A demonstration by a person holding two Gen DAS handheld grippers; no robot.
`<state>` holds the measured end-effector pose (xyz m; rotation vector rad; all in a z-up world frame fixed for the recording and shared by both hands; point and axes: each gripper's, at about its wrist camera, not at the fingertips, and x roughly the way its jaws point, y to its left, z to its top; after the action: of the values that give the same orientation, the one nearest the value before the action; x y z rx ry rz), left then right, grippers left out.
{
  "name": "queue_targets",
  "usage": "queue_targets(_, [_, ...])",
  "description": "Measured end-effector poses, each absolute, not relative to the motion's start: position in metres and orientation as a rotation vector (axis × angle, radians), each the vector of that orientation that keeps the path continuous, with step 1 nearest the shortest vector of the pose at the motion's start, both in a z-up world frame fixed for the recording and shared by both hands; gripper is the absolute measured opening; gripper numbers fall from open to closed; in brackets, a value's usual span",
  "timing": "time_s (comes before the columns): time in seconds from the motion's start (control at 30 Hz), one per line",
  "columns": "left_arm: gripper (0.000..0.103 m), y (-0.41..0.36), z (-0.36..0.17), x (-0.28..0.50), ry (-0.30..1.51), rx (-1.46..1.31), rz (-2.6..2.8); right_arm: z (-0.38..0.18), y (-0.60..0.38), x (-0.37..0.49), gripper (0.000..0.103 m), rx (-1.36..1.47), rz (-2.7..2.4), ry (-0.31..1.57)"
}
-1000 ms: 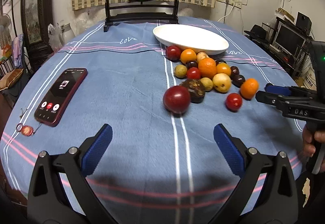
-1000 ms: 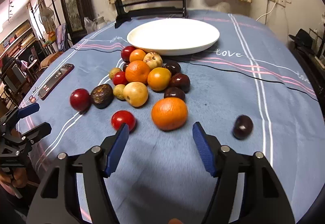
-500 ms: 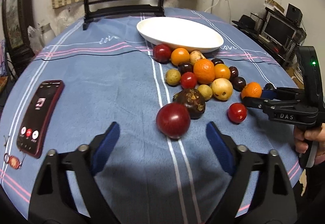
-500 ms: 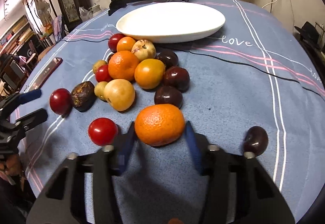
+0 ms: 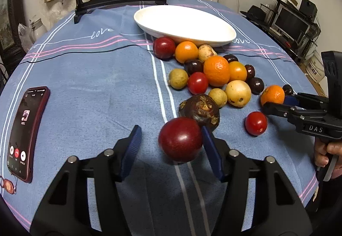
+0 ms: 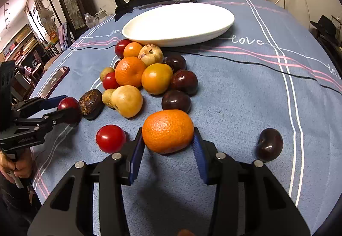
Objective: Organize fruits
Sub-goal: 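Grasp the tangerine with the right tool while the left tool grasps a red plum, place both on the plate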
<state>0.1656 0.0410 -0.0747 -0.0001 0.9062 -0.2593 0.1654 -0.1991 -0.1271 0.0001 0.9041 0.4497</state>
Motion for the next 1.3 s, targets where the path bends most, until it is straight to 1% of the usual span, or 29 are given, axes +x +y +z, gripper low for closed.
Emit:
queue_targets(0.07, [0.049, 0.040, -0.078, 0.164, 0.924, -0.003, -0.282, -0.127, -0.199, 0.166, 0.044, 0.005, 0.451, 0.905])
queue_targets(0.1, [0.043, 0.040, -0.079, 0.163, 0.929, -0.008, -0.296, -0.127, -0.200, 0.166, 0.044, 0.008, 0.451, 0.905])
queue_targets(0.13, [0.042, 0.038, -0.079, 0.162, 0.930, -0.002, -0.303, -0.128, -0.199, 0.167, 0.044, 0.009, 0.452, 0.905])
queue_targets(0.3, [0.041, 0.038, -0.078, 0.163, 0.938, -0.007, -0.307, -0.122, -0.200, 0.167, 0.044, 0.006, 0.458, 0.890])
queue_targets(0.43, [0.041, 0.040, -0.053, 0.173, 0.908, -0.025, -0.336, -0.089, -0.207, 0.180, 0.044, 0.050, 0.477, 0.818])
queue_targets(0.57, [0.041, 0.035, -0.015, 0.221, 0.850, -0.045, -0.353, -0.064, -0.200, 0.223, 0.044, 0.043, 0.458, 0.764])
queue_targets(0.63, [0.041, 0.028, -0.008, 0.255, 0.863, -0.060, -0.346, -0.060, -0.194, 0.251, 0.044, 0.064, 0.463, 0.774])
queue_targets(0.7, [0.041, 0.018, -0.009, 0.295, 0.875, -0.063, -0.320, -0.065, -0.185, 0.288, 0.044, 0.059, 0.440, 0.804])
queue_targets(0.83, [0.041, -0.001, -0.033, 0.360, 0.954, -0.049, -0.280, -0.083, -0.169, 0.341, 0.044, 0.033, 0.409, 0.879])
queue_targets(0.93, [0.041, -0.005, -0.048, 0.384, 0.998, -0.051, -0.257, -0.095, -0.162, 0.358, 0.044, 0.022, 0.396, 0.916])
queue_targets(1.07, [0.042, -0.006, -0.059, 0.395, 1.019, -0.037, -0.241, -0.102, -0.154, 0.364, 0.045, -0.017, 0.407, 0.925])
queue_targets(1.1, [0.043, -0.005, -0.061, 0.396, 1.024, -0.029, -0.232, -0.103, -0.153, 0.365, 0.048, -0.030, 0.413, 0.926])
queue_targets(1.13, [0.054, -0.005, -0.060, 0.396, 1.024, -0.026, -0.224, -0.102, -0.154, 0.364, 0.053, -0.038, 0.420, 0.921])
queue_targets(1.17, [0.058, -0.003, -0.055, 0.393, 1.006, -0.023, -0.205, -0.099, -0.154, 0.361, 0.054, -0.046, 0.421, 0.909])
queue_targets(1.23, [0.076, 0.000, -0.037, 0.378, 0.942, -0.023, -0.201, -0.085, -0.160, 0.348, 0.057, -0.050, 0.419, 0.860])
queue_targets(1.27, [0.080, 0.002, -0.026, 0.368, 0.908, -0.024, -0.203, -0.077, -0.166, 0.339, 0.059, -0.039, 0.420, 0.832])
queue_targets(1.3, [0.089, 0.005, -0.014, 0.354, 0.869, -0.027, -0.200, -0.065, -0.178, 0.325, 0.061, -0.017, 0.420, 0.790])
